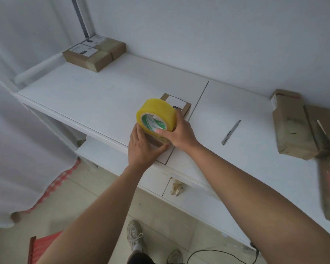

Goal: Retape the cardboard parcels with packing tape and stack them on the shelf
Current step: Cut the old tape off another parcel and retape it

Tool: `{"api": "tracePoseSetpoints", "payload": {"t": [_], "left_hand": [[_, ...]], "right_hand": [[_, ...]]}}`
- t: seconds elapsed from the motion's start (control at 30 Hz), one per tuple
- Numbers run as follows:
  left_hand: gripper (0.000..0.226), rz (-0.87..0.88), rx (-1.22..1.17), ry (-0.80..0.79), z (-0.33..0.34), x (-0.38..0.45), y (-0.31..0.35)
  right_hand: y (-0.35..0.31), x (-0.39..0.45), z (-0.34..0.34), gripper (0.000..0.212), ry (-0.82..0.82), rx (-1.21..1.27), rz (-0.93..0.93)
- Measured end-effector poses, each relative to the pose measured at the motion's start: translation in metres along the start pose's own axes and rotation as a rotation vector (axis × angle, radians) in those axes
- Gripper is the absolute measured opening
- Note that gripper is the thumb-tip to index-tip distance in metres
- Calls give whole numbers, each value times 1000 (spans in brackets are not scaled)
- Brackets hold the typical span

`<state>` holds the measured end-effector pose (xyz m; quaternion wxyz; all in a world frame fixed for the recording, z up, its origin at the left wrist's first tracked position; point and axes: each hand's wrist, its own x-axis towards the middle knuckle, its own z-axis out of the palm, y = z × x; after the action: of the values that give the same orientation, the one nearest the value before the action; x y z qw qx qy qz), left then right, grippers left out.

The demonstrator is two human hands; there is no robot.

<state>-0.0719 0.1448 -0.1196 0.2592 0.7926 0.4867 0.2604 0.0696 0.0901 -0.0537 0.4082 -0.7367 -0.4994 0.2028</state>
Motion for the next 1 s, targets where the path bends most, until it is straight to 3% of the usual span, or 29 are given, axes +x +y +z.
{"api": "tracePoseSetpoints", "payload": {"t": [0.43,0.6,0.77,1.0], "left_hand": [[134,-62,7,-27,-5,-7,7],[140,-83,7,-24,-5,-8,10],[120,-24,24,-21,-5,-8,8],[108,1,80,-15,-3,-8,6]], "right_hand": [[19,-23,-51,51,-47,-124,-36],[19,-32,-72,60,-55,-202,-22],[29,-47,-87,68,-53,-107,-15],[31,-49,-96,66,-159,-357,-87]]}}
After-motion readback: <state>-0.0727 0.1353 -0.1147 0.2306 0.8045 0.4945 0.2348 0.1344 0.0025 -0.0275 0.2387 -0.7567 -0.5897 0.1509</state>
